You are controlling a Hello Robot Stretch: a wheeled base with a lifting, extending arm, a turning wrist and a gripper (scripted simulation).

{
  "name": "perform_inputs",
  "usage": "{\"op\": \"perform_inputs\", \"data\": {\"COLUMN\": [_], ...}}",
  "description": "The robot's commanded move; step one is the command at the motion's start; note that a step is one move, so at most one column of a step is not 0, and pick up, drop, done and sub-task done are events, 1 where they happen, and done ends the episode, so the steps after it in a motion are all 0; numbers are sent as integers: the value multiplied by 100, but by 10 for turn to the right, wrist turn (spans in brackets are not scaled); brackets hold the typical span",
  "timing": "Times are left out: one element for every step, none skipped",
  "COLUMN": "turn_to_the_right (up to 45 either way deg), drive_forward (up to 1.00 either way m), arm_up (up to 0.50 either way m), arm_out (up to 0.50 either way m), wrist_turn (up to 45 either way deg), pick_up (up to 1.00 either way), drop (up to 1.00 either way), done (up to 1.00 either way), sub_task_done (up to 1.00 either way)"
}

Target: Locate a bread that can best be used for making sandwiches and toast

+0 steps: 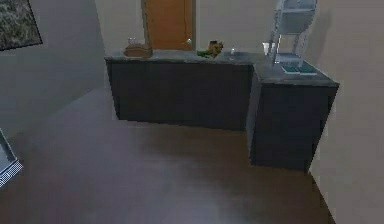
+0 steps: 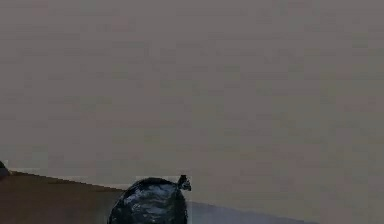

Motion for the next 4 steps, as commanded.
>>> {"op": "perform_inputs", "data": {"turn_to_the_right": [60,0,0,-450], "drive_forward": [0,100,100,0], "arm_up": [0,0,0,0], "arm_out": [0,0,0,0], "wrist_turn": [0,0,0,0], "pick_up": [0,0,0,0], "drop": [0,0,0,0], "done": [0,0,0,0], "sub_task_done": [0,0,0,0]}}
